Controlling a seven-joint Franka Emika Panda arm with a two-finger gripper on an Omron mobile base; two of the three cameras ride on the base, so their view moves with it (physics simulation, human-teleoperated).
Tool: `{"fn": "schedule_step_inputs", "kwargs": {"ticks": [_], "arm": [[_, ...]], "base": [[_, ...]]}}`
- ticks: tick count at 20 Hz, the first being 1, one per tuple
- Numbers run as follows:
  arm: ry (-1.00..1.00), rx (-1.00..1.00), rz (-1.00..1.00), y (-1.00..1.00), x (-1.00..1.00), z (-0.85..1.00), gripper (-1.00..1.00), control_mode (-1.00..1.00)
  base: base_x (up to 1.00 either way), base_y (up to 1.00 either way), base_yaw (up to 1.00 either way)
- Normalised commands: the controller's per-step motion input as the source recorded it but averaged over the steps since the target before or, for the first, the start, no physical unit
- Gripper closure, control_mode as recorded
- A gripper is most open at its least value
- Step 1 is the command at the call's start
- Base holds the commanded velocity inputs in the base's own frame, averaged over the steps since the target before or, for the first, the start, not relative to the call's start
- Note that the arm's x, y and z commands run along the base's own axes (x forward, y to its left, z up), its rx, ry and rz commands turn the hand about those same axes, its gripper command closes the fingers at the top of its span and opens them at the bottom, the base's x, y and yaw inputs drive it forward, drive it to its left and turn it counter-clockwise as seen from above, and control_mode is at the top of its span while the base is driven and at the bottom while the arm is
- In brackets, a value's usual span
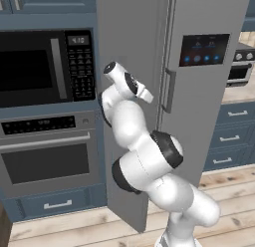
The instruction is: Store the kebab skewer in the freezer for long-term storage. Close the freezer door after placing the cooked food.
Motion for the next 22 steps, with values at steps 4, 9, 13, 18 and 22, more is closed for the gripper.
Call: {"fn": "schedule_step_inputs", "kwargs": {"ticks": [4, 9, 13, 18, 22], "arm": [[-0.12, 0.00, 0.32, -0.65, 0.24, 0.00, -1.00, -1.00], [-0.06, 0.00, 0.33, -0.46, 0.44, 0.00, -1.00, -1.00], [0.07, 0.00, 0.27, -0.26, 0.73, 0.21, -1.00, -1.00], [0.04, 0.00, 0.08, -0.01, 0.65, 0.14, -1.00, -1.00], [0.00, 0.00, 0.10, 0.00, 0.70, 0.08, -1.00, -1.00]], "base": [[0.00, 0.00, 0.00], [0.00, 0.00, 0.00], [0.00, 0.00, 0.00], [0.00, 0.00, 0.00], [0.00, 0.00, 0.00]]}}
